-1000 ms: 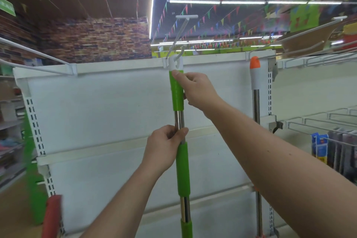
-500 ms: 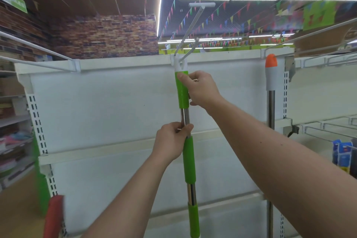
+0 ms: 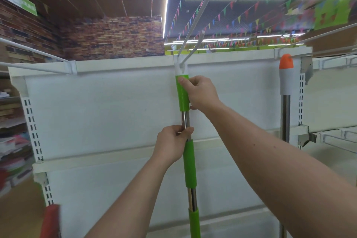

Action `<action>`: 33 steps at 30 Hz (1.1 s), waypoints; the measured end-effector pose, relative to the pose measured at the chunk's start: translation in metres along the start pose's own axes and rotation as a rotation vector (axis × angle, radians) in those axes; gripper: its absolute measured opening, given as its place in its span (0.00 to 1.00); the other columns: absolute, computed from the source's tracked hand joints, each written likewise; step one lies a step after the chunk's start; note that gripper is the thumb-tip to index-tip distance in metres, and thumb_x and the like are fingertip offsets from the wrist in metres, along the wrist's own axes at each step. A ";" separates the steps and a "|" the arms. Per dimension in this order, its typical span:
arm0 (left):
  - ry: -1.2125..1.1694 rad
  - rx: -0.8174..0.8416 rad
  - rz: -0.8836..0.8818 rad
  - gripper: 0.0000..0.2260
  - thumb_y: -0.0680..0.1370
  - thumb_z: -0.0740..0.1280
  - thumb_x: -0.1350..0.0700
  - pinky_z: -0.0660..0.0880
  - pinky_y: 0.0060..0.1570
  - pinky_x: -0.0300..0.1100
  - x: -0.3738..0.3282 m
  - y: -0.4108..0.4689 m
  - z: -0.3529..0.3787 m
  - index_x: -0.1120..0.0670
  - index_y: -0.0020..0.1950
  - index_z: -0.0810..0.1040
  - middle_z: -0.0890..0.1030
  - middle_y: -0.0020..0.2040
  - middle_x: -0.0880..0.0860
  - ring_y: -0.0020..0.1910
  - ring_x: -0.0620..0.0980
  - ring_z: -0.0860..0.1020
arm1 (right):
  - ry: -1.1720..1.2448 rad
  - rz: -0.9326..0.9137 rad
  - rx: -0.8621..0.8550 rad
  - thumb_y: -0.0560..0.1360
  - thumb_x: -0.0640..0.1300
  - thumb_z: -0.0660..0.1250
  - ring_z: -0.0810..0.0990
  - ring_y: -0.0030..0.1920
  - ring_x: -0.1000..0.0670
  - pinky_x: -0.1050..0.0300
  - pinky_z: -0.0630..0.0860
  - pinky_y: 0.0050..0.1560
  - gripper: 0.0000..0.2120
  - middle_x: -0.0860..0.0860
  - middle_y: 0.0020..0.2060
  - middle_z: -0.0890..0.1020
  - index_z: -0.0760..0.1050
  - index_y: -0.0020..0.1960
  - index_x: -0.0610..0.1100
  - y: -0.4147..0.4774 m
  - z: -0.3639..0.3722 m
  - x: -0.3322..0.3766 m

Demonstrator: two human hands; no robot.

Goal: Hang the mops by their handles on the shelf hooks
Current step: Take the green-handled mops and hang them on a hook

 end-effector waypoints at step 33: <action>0.027 -0.199 -0.175 0.16 0.79 0.70 0.54 0.77 0.48 0.36 0.036 -0.087 0.009 0.50 0.67 0.79 0.84 0.50 0.46 0.50 0.47 0.82 | 0.021 0.193 0.210 0.77 0.52 0.73 0.87 0.53 0.44 0.42 0.83 0.58 0.12 0.50 0.52 0.86 0.82 0.57 0.47 -0.084 -0.002 -0.106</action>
Point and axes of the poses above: each hand's wrist, its own y-axis towards the middle knuckle, its own z-axis out of the palm, x = y × z, the point moved 9 cm from there along y, towards the middle knuckle
